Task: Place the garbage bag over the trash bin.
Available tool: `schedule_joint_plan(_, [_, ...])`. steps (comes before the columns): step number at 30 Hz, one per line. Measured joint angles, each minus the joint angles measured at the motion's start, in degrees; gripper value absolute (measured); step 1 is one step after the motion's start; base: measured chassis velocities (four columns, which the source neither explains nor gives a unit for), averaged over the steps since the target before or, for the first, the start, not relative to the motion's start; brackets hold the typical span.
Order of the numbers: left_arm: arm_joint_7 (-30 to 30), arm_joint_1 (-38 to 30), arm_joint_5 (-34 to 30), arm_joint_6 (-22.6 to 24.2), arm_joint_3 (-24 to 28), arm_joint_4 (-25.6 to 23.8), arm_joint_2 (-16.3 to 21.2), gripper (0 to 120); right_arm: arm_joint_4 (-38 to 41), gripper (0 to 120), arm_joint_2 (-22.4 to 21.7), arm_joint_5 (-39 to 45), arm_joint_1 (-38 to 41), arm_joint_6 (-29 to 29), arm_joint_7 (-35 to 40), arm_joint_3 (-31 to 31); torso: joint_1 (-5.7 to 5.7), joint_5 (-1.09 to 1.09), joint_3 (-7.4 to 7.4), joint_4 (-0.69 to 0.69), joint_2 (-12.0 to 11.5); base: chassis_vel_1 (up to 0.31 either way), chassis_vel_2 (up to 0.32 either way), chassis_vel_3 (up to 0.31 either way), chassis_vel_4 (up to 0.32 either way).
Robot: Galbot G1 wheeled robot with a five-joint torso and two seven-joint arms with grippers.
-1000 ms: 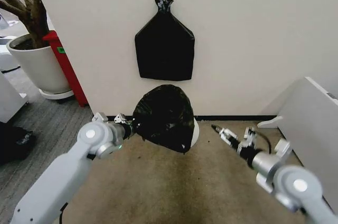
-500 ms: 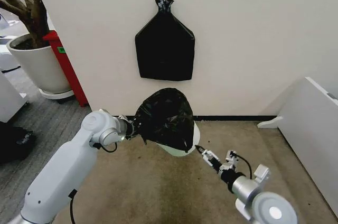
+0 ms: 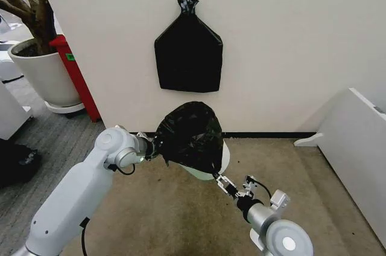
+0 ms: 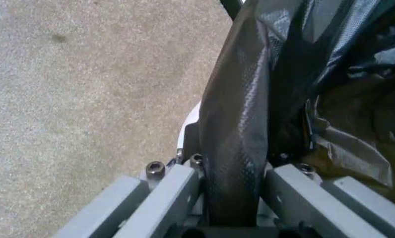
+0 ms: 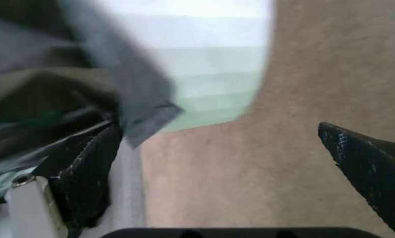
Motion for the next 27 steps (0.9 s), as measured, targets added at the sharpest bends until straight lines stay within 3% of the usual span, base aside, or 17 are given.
schedule_joint_plan(7, [0.53,0.54,0.05,0.36,0.02,-0.72,0.07,1,-3.57,100,0.78,-1.29,-0.47,0.17,0.99,0.07,0.00,0.00,0.00,0.00,0.00,0.000,0.000,0.000,0.000])
schedule_joint_plan(27, [0.75,1.32,-0.80,0.48,-0.41,-3.39,0.76,1,-4.18,100,1.15,-8.52,0.44,5.27,1.89,-4.49,0.00,0.00,0.00,0.00,0.00,0.000,0.000,0.000,0.000])
